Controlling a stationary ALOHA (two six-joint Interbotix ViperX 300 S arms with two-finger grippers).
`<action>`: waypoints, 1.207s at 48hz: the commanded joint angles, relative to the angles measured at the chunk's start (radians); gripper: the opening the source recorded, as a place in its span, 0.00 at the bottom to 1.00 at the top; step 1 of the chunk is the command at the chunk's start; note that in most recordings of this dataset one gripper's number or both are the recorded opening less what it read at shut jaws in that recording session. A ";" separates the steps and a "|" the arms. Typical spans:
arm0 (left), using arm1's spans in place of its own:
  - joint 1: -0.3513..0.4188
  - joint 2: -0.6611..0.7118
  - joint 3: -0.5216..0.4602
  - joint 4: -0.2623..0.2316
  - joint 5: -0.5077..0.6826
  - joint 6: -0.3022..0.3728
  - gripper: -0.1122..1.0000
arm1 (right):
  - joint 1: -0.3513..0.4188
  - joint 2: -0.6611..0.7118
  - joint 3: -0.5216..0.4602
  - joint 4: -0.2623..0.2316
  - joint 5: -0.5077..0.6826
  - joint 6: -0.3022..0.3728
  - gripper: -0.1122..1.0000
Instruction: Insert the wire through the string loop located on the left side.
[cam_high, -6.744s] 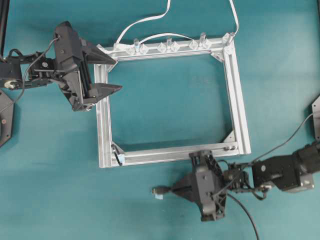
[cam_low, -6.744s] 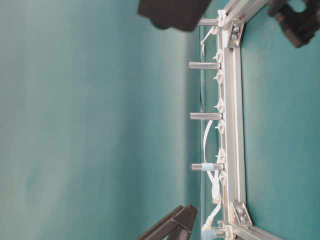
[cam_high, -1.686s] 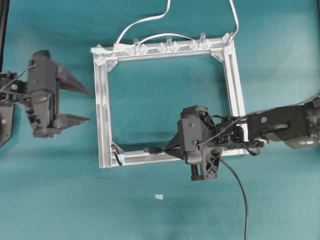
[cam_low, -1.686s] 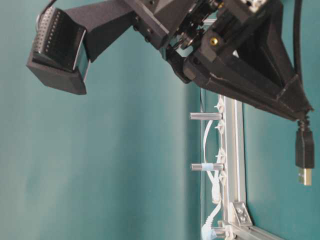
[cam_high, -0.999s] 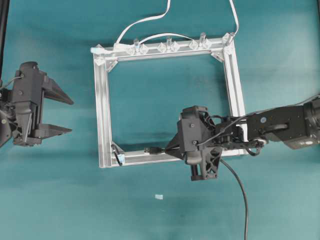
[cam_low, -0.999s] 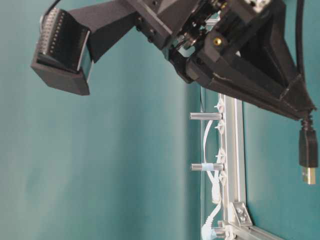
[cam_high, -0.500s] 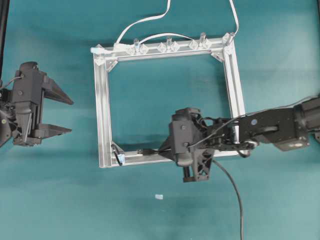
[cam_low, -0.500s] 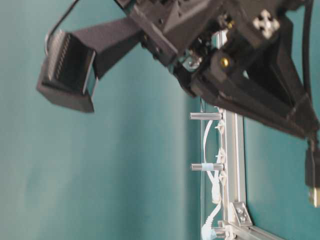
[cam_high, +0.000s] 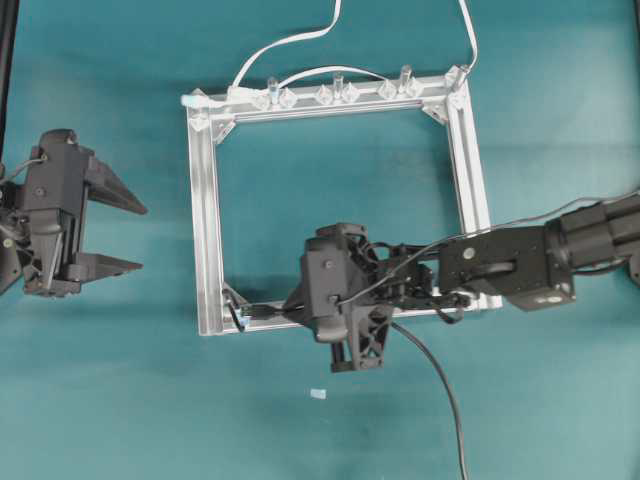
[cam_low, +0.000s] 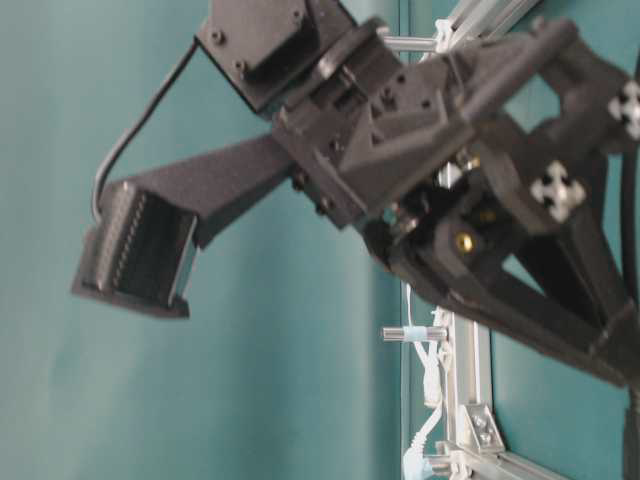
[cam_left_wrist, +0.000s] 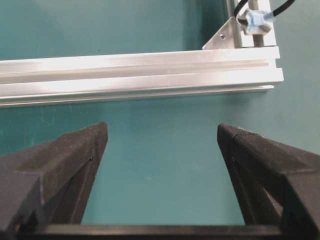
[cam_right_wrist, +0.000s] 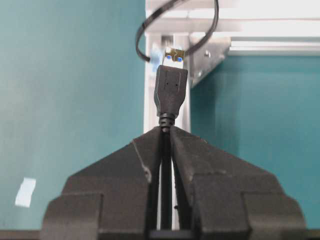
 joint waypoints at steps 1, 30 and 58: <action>-0.005 0.002 -0.015 0.000 -0.009 -0.011 0.90 | 0.000 -0.003 -0.041 -0.012 -0.006 -0.003 0.19; -0.066 0.008 -0.018 0.000 -0.011 -0.101 0.90 | -0.003 0.071 -0.146 -0.035 -0.006 -0.003 0.19; -0.121 0.083 -0.048 -0.002 -0.058 -0.107 0.90 | -0.009 0.097 -0.183 -0.035 -0.005 -0.003 0.19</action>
